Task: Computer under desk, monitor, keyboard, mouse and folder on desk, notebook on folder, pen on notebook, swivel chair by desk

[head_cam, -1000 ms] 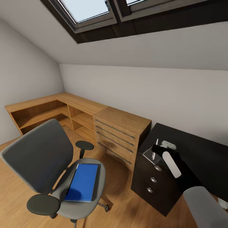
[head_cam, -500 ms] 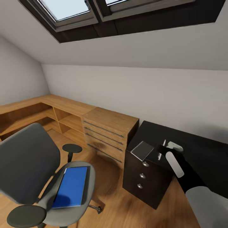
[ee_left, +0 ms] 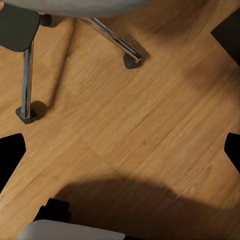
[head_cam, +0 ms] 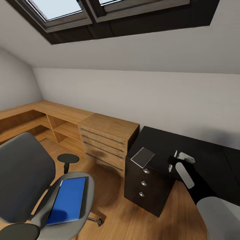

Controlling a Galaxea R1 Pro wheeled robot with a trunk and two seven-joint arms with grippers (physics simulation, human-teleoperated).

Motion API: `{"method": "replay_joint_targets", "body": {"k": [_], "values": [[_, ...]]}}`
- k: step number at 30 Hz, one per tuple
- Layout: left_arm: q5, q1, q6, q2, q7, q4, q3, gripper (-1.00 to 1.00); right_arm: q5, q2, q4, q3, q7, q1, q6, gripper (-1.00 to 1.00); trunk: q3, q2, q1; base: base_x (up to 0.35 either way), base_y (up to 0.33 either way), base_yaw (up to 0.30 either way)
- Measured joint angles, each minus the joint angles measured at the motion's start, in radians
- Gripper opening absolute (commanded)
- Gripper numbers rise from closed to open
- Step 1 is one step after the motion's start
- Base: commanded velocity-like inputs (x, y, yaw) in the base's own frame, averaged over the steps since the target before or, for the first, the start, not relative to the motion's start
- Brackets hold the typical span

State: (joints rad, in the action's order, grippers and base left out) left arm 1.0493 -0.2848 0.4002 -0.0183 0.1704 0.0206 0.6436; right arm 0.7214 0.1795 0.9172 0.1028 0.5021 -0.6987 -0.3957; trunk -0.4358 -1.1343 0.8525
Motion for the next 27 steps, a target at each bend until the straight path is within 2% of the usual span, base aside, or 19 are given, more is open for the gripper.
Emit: {"method": "replay_joint_targets", "body": {"k": [9, 18, 27], "values": [[0.000, 0.000, 0.000, 0.000, 0.000, 0.000, 0.000, 1.00, -0.003, 0.000, -0.048, 0.001, -0.007, 0.000, 0.020, -1.00, 0.000, 0.000, 0.000, 0.146, -0.109, -0.002], [0.000, 0.000, 0.000, 0.000, 0.000, 0.000, 0.000, 1.00, -0.004, -0.002, -0.059, 0.002, -0.007, 0.000, 0.025, -1.00, 0.000, 0.000, 0.000, 0.042, -0.027, 0.000], [0.000, 0.000, 0.000, 0.000, 0.000, 0.000, 0.000, 1.00, -0.001, -0.005, -0.065, 0.004, -0.007, 0.000, 0.030, -1.00, 0.000, 0.000, 0.000, 0.191, -0.120, 0.000]]}}
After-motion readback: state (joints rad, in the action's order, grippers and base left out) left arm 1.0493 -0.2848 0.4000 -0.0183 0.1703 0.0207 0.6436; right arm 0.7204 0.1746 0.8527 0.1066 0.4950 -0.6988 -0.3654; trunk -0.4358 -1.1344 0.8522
